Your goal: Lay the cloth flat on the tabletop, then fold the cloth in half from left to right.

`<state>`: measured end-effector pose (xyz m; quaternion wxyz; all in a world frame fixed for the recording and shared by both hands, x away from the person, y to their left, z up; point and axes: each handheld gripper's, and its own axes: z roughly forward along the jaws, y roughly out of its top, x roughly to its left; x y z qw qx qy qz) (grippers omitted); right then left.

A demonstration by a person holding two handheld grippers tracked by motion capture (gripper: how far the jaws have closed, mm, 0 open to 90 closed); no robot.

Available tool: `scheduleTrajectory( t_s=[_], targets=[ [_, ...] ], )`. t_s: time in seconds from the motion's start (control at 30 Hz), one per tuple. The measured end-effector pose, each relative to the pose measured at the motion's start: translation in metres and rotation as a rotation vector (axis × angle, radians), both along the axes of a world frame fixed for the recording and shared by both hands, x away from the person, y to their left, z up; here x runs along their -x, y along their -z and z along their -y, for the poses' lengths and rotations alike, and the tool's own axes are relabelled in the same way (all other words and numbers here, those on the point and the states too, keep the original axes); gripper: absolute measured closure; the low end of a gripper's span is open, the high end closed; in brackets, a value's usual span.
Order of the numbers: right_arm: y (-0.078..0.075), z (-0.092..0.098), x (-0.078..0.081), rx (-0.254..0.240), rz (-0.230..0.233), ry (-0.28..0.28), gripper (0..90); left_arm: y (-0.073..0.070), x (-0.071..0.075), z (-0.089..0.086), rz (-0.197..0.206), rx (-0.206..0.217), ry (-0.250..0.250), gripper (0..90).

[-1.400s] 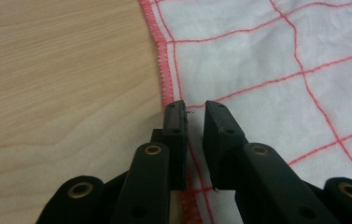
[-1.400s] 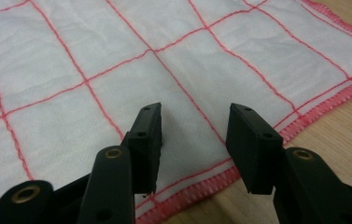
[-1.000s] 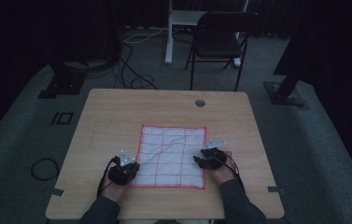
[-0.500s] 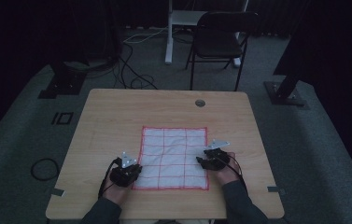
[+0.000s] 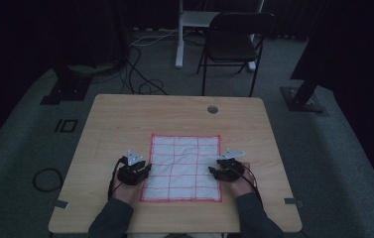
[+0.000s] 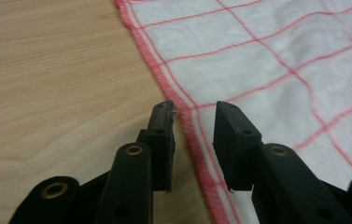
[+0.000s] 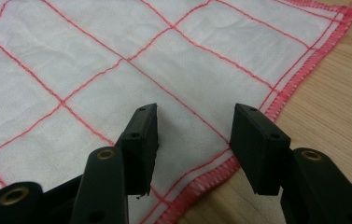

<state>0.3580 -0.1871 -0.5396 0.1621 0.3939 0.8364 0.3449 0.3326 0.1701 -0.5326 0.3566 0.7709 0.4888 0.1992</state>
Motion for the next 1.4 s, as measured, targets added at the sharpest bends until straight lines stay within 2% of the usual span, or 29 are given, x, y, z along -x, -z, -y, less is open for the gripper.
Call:
scheduleTrajectory(
  t_s=[0.3, 0.67, 1.0, 1.17, 1.23, 1.33, 1.4],
  targets=[
    [0.0, 0.0, 0.001, 0.0, 0.0, 0.004, 51.0, 0.006, -0.01, 0.001, -0.022, -0.029, -0.033, 62.9],
    [0.0, -0.001, 0.001, -0.001, 0.001, 0.004, 50.7, 0.007, -0.012, 0.001, -0.031, -0.039, -0.047, 59.2],
    [0.0, -0.001, 0.001, 0.0, 0.002, 0.002, 50.5, 0.008, -0.011, 0.002, -0.014, -0.047, -0.078, 52.2],
    [0.0, -0.001, 0.001, -0.002, 0.002, 0.006, 50.5, 0.007, -0.012, 0.003, -0.028, -0.051, -0.079, 52.2],
    [0.0, -0.001, 0.001, -0.002, 0.002, 0.005, 50.4, 0.006, -0.012, 0.004, -0.034, -0.046, -0.073, 52.4],
    [0.0, -0.001, 0.001, -0.002, 0.002, 0.003, 50.3, 0.007, -0.013, 0.006, -0.038, -0.012, -0.061, 52.2],
    [0.0, -0.001, 0.001, -0.003, 0.002, 0.002, 50.2, 0.007, -0.013, 0.008, -0.04, -0.009, -0.059, 52.8]
  ],
)
